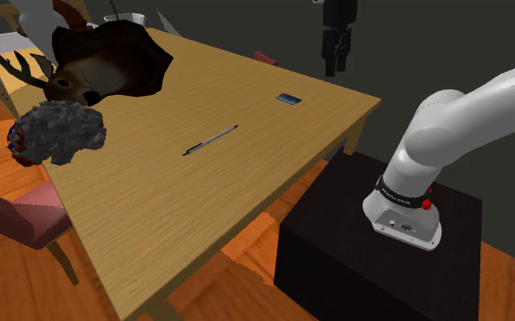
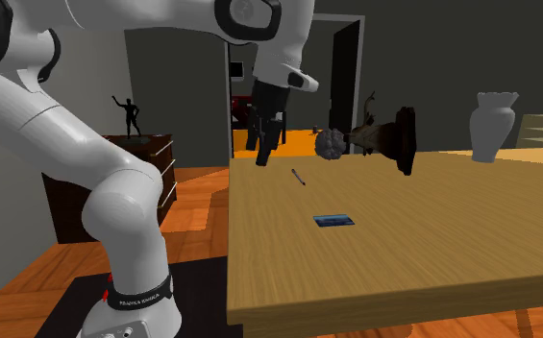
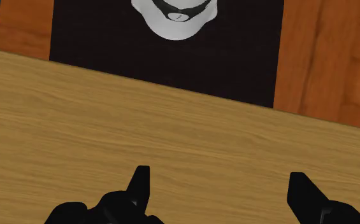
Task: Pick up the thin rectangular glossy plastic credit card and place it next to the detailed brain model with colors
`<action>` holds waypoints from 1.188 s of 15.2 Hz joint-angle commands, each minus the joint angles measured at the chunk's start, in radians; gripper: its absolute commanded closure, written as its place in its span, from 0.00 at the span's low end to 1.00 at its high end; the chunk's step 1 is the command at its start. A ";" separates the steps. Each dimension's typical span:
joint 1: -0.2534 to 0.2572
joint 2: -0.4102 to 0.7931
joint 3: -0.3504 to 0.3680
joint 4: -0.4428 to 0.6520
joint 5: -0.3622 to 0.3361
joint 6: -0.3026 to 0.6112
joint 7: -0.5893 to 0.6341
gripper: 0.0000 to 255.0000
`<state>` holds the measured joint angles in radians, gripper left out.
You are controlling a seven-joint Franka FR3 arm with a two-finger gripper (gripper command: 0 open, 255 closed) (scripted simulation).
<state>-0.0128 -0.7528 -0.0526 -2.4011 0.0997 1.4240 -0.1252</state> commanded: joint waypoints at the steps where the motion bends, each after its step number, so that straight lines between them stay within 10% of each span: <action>1: 0.000 0.000 0.000 0.000 0.000 0.000 0.000 0.00; 10: -0.057 -0.100 0.031 -0.338 -0.035 0.681 0.024 0.00; 18: -0.112 0.061 0.057 -0.488 -0.054 1.357 0.056 0.00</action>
<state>-0.1183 -0.7087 0.0024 -2.8757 0.0479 2.7045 -0.0718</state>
